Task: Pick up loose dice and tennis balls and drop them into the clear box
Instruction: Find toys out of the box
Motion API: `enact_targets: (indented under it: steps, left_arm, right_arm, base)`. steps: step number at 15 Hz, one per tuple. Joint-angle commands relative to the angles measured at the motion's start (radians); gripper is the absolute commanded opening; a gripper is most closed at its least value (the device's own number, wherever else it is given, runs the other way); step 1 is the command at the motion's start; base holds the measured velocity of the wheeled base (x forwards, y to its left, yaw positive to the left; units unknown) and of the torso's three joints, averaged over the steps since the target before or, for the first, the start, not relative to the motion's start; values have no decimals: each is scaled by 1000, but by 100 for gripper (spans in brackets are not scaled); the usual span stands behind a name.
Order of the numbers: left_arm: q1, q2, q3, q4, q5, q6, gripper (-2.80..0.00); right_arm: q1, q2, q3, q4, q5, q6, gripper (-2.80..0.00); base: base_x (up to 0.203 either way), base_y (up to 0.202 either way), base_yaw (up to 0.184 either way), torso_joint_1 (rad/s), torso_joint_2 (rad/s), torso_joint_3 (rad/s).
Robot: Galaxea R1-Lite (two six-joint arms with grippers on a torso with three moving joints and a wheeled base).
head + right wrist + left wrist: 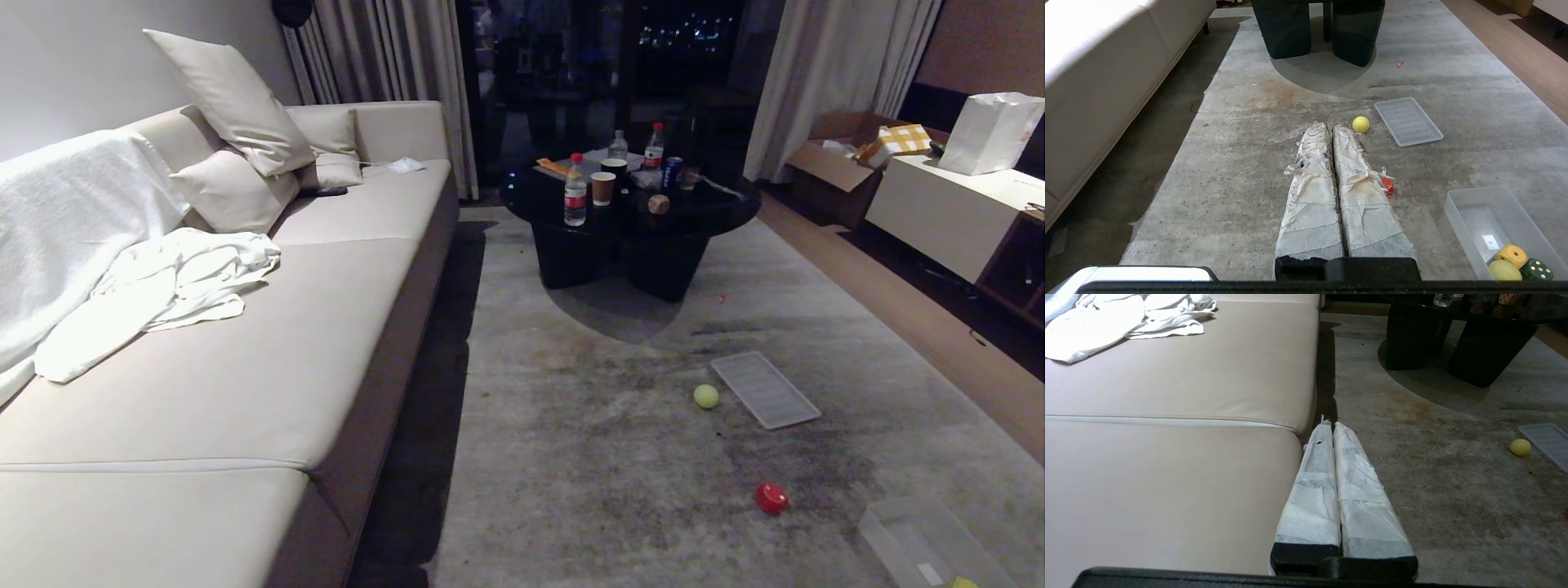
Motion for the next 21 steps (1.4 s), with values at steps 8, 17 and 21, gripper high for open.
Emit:
enact_targets:
  steps: [8,17,21]
  left_arm:
    - [0,2,2,0,0,0,-280]
    - [0,2,2,0,0,0,-280]
    - [0,2,2,0,0,0,-280]
  right_arm:
    - [0,2,2,-1,1,-1,-280]
    - [0,2,3,-1,1,-1,-280]
    - [0,2,3,-1,0,0,-280]
  base:
    - [0,0,0,0,0,0]
    - [0,0,0,0,0,0]
    - [0,0,0,0,0,0]
